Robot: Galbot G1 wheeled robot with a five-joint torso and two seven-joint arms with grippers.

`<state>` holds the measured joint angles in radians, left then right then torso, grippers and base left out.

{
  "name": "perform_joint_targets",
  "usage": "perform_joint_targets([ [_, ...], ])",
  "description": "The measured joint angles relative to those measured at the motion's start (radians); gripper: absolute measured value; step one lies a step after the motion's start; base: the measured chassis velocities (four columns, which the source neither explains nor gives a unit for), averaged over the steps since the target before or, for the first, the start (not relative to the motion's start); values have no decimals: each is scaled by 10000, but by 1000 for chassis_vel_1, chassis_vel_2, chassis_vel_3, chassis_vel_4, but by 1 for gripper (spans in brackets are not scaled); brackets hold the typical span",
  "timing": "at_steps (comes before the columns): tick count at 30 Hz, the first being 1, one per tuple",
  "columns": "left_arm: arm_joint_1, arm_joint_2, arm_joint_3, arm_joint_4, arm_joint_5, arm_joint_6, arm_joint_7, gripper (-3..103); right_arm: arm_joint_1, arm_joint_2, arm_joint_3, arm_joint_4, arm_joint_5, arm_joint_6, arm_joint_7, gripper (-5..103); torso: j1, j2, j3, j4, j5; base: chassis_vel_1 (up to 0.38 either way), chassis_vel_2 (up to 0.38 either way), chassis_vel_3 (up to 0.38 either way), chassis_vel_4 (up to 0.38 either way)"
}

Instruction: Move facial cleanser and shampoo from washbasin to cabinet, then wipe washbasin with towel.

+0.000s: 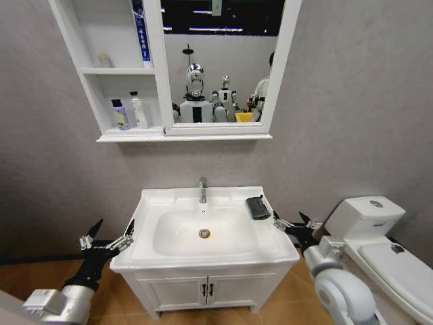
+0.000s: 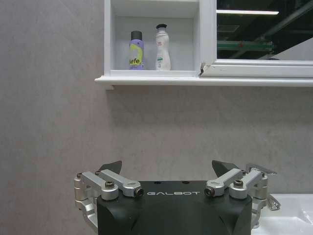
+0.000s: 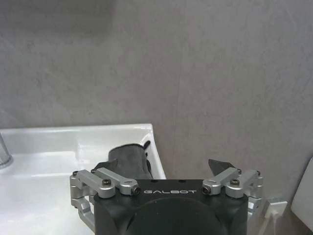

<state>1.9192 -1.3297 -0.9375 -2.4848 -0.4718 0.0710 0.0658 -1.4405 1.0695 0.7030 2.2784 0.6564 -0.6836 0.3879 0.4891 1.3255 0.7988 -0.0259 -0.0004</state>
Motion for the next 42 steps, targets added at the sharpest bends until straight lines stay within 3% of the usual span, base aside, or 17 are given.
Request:
perform_joint_targets([
  [7, 0, 0, -1, 0, -1, 0, -2, 100, 1571, -1098, -377, -1839, 604, -603, -17, 100, 4, -1, 2, -3, 6, 0, 0, 0, 0],
  [13, -1, 0, 1, 1, -1, 1, 0, 100, 3184, -1552, -992, -3669, 722, -535, -1121, 100, 7, -2, 3, -3, 3, 0, 0, 0, 0],
  [25, -1, 0, 2, 2, -2, -1, 2, 100, 5153, -1366, -2951, -5220, 610, -540, -954, 100, 6, -1, 3, -2, -1, 0, 0, 0, 0],
  [32, -1, 1, 2, 2, -2, -1, 2, 100, 5785, -1227, -3538, -6037, 453, -541, -1184, 100, 6, -2, 2, -4, 0, 0, 0, 0, 0],
  [42, -1, 0, 1, 2, -2, -1, 2, 100, 6628, -877, -4456, -6651, 490, -539, -783, 100, 6, -2, 2, -2, -1, 0, 0, 0, 0],
])
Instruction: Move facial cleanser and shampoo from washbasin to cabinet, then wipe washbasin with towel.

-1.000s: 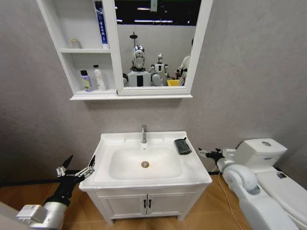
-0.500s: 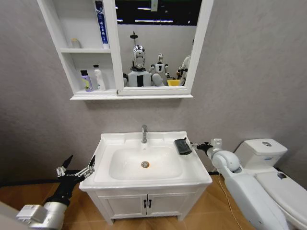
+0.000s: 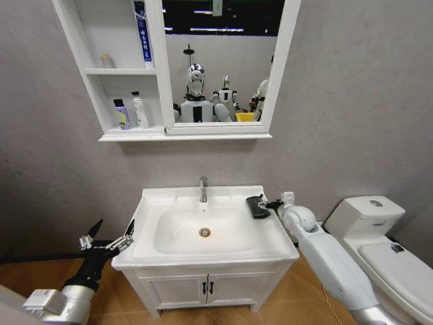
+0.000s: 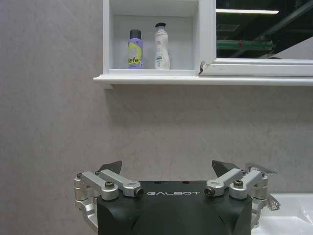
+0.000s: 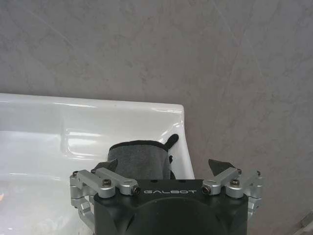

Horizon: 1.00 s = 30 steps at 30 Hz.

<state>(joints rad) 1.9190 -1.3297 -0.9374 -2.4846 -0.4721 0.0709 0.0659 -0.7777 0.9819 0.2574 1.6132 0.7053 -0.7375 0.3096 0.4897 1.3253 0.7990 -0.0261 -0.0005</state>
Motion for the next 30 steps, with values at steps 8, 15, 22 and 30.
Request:
perform_joint_targets([
  [8, 0, 0, 1, 0, 0, 0, 0, 100, 78, 138, -166, -494, -127, 6, -235, 100, -1, 0, 0, -2, 2, 0, 0, 0, 0],
  [15, 0, 0, 0, 0, 0, 0, 0, 100, 332, 264, -383, -909, -417, 83, -413, 100, -1, 0, 0, -1, 1, 0, 0, 0, 0],
  [22, 0, 0, 0, 0, 0, 0, 0, 100, 516, 464, -569, -1180, -535, 283, -578, 100, -1, 0, -1, -1, 1, 0, 0, 0, 0],
  [30, 0, 0, 0, 0, 0, 0, 0, 100, 543, 722, -627, -1296, -528, 372, -561, 100, -1, 1, 0, 0, 2, 0, 0, 0, 0],
])
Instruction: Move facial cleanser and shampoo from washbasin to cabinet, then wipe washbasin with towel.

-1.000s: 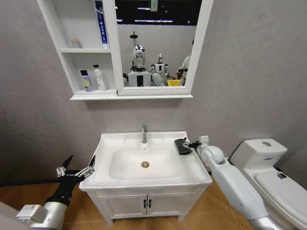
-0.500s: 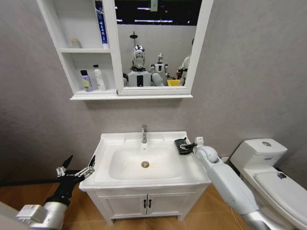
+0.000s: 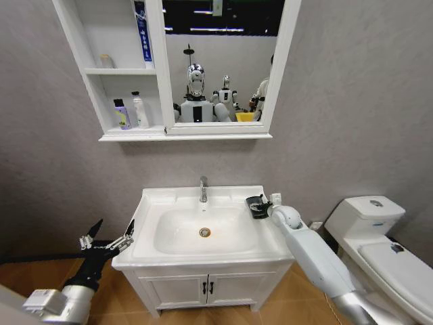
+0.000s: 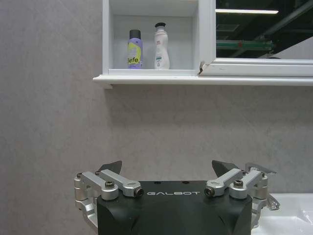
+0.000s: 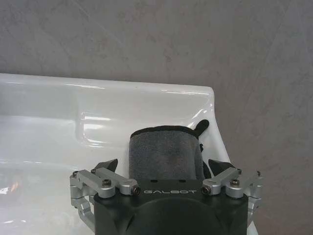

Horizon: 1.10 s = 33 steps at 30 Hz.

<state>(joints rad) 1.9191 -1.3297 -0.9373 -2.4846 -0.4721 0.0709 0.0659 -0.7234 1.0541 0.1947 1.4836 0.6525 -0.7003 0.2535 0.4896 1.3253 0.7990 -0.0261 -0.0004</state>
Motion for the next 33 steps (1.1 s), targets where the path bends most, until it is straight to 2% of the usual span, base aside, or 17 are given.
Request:
perform_joint_targets([
  [11, 0, 0, 0, 0, 0, 0, 0, 100, -108, 81, -29, -110, -100, 47, 98, 101, 0, 0, 0, -1, 0, 0, 0, 0, 0],
  [13, 0, 0, 0, 0, 0, 0, 0, 100, -93, 108, -65, -148, -150, 60, 125, 92, 0, 0, 0, -2, 0, 0, 0, 0, 0],
  [14, 0, 0, 0, 0, 0, 0, 0, 100, -93, 108, -65, -148, -150, 60, 125, 92, 0, 0, 0, -2, 0, 0, 0, 0, 0],
  [16, 0, 0, 0, 0, 0, 0, 0, 100, -85, 131, -77, -185, -170, 64, 146, 83, 0, 0, 0, 0, 0, 0, 0, 0, 0],
  [17, 0, 0, 0, 0, 0, 0, 0, 100, -85, 131, -77, -185, -170, 64, 146, 83, 0, 0, 0, 0, 0, 0, 0, 0, 0],
  [19, -1, 0, 0, 0, 0, 0, 0, 100, -91, 132, -77, -225, -177, 74, 152, 72, 0, 0, 0, 0, 0, 0, 0, 0, 0],
  [20, -1, 0, 0, 0, 0, 0, 0, 100, -91, 132, -77, -225, -177, 74, 152, 72, 0, 0, 0, 0, 0, 0, 0, 0, 0],
  [21, 0, 0, 0, 0, 0, 0, 0, 100, -111, 128, -72, -248, -184, 96, 156, 61, 0, 0, -1, 1, 0, 0, 0, 0, 0],
  [23, 0, 0, 0, 0, 0, 0, 0, 100, -131, 116, -65, -264, -194, 115, 156, 61, 0, 0, -1, 1, 0, 0, 0, 0, 0],
  [26, 0, 0, 0, 0, 0, 0, 0, 100, -212, 74, -33, -331, -268, 195, 127, 45, 0, 1, -1, 1, 0, 0, 0, 0, 0],
  [28, 0, 0, 0, 0, 0, 0, 1, 100, -231, 72, -20, -349, -286, 218, 117, 41, -1, 1, -1, 1, -1, 0, 0, 0, 0],
  [31, 0, 0, 0, 0, 0, 0, 0, 100, -278, 65, -10, -374, -355, 270, 142, 25, 0, 0, -1, 2, 0, 0, 0, 0, 0],
  [33, 0, 0, 0, 0, 0, 0, 0, 100, -292, 43, -9, -369, -356, 272, 144, 25, -1, 0, -1, 2, 1, 0, 0, 0, 0],
])
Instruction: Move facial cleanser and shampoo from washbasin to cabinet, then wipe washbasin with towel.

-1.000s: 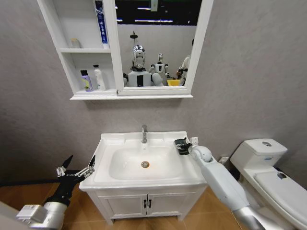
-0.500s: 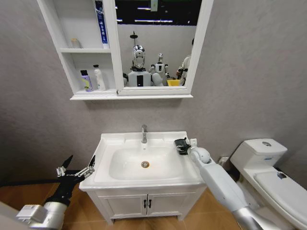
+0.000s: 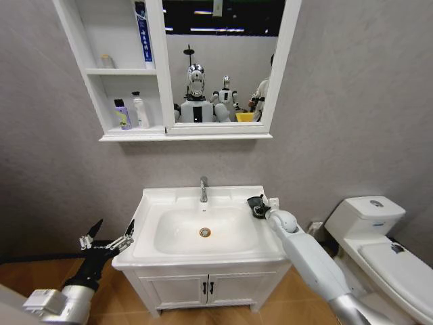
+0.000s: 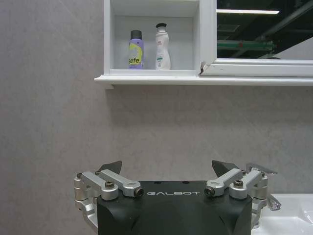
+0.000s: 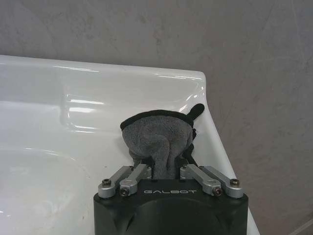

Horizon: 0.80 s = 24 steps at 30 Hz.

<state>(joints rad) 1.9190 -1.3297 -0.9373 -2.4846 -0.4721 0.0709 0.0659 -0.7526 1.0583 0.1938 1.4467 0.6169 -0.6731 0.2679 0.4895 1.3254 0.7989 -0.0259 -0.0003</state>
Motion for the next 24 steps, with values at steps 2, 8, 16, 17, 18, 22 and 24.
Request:
perform_joint_targets([
  [2, 0, 0, 0, 0, 0, 0, 0, 100, -25, -40, 1, 22, 5, 0, 11, 14, 0, 0, 0, 0, 0, 0, 0, 0, 0],
  [8, 0, 0, 0, 0, 0, 0, 0, 100, -306, -158, 15, 528, 117, 8, 374, 3, 1, -1, 1, -3, 1, 0, 0, 0, 0],
  [16, 0, 0, 0, 0, 0, 0, 0, 100, -1201, -268, -178, 2643, 994, -549, 1696, 3, 1, 0, 0, -4, 0, 0, 0, 0, 0],
  [17, 0, 0, 0, 0, 0, 0, 0, 100, -1201, -268, -178, 2643, 994, -549, 1696, 3, 1, 0, 0, -4, 0, 0, 0, 0, 0],
  [18, 0, 0, 0, 0, 0, 0, 0, 100, -1303, -275, -234, 2907, 1043, -591, 1858, 3, 0, 0, 0, -5, -2, 0, 0, 0, 0],
  [22, 0, 0, 0, 0, 0, 0, 0, 100, -1445, -250, -445, 3379, 1253, -619, 2156, 3, 0, 0, 0, -4, -2, 0, 0, 0, 0],
  [24, 0, 0, 0, 0, 0, 0, 0, 100, -1446, -147, -617, 3462, 1269, -622, 2209, 3, 0, 0, 0, -4, -1, 0, 0, 0, 0],
])
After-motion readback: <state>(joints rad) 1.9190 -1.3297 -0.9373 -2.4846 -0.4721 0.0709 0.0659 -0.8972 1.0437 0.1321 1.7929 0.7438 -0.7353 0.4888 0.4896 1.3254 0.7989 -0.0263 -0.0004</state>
